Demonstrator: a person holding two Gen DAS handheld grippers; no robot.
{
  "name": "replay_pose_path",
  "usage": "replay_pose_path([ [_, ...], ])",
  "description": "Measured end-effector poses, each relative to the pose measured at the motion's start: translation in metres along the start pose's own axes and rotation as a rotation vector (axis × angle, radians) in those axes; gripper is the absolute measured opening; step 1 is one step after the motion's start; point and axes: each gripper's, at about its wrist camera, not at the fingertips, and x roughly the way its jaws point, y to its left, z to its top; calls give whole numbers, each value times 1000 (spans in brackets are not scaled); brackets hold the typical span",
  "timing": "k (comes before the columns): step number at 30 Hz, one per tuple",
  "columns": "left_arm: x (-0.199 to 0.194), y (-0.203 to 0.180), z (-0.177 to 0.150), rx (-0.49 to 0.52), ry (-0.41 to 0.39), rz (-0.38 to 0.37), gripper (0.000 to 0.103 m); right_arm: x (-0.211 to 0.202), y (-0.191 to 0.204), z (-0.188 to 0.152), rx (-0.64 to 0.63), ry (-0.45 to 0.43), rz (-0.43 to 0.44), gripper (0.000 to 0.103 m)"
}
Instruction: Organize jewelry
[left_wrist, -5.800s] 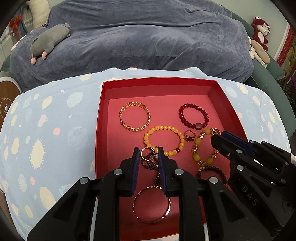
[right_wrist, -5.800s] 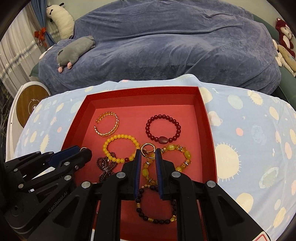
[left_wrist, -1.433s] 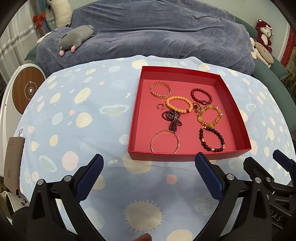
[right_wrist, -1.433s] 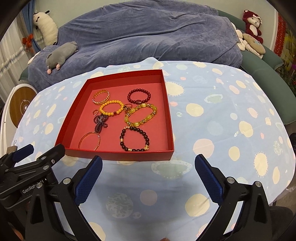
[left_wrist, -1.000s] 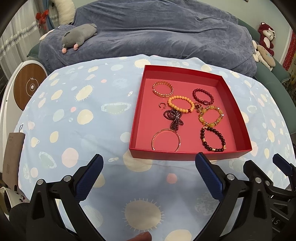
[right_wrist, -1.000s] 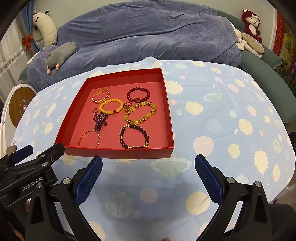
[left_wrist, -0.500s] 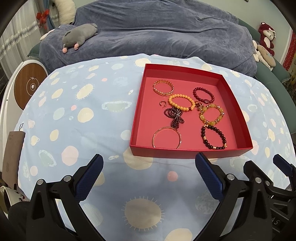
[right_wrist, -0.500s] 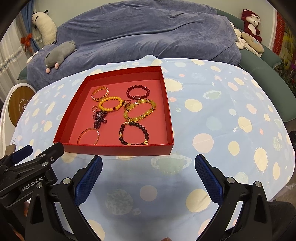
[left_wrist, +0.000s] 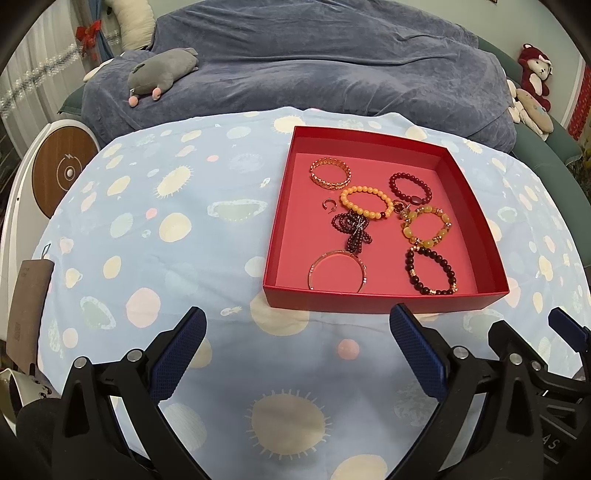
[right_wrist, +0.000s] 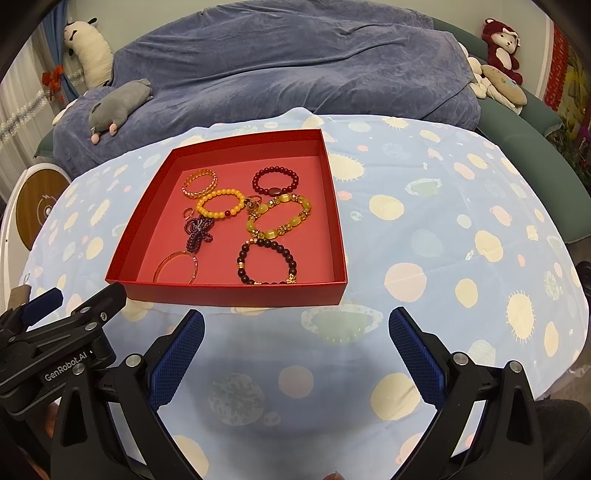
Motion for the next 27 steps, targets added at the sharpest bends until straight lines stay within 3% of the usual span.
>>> replay_pose_path([
  [27,0,1,-2,18,-5,3,94,0,-2,-5,1,3,-3,97],
])
